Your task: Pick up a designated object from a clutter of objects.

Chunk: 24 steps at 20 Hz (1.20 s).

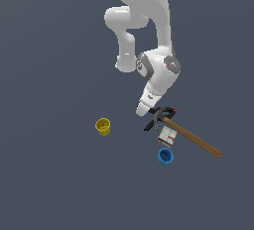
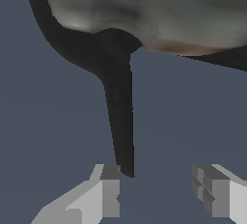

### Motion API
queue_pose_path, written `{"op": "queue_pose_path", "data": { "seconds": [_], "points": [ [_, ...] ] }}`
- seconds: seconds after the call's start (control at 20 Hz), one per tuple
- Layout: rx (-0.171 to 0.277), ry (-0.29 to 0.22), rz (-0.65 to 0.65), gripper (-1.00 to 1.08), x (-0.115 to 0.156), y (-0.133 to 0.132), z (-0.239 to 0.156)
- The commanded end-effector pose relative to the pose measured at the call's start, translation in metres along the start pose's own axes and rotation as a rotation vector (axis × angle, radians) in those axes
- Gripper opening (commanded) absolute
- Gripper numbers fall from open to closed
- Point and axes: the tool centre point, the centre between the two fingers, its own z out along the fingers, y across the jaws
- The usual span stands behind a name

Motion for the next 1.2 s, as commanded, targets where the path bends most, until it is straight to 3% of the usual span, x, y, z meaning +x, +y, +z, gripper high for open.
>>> {"op": "queue_pose_path", "data": {
  "seconds": [0.0,1.05,1.1,1.15],
  "points": [
    [0.001,-0.004,-0.06,0.28,0.002,-0.011,0.01],
    [0.004,-0.008,-0.103,0.28,0.002,-0.02,0.048],
    [0.004,-0.008,-0.103,-1.0,0.002,-0.02,0.048],
    [0.004,-0.008,-0.103,-1.0,0.002,-0.02,0.048]
  ]
}}
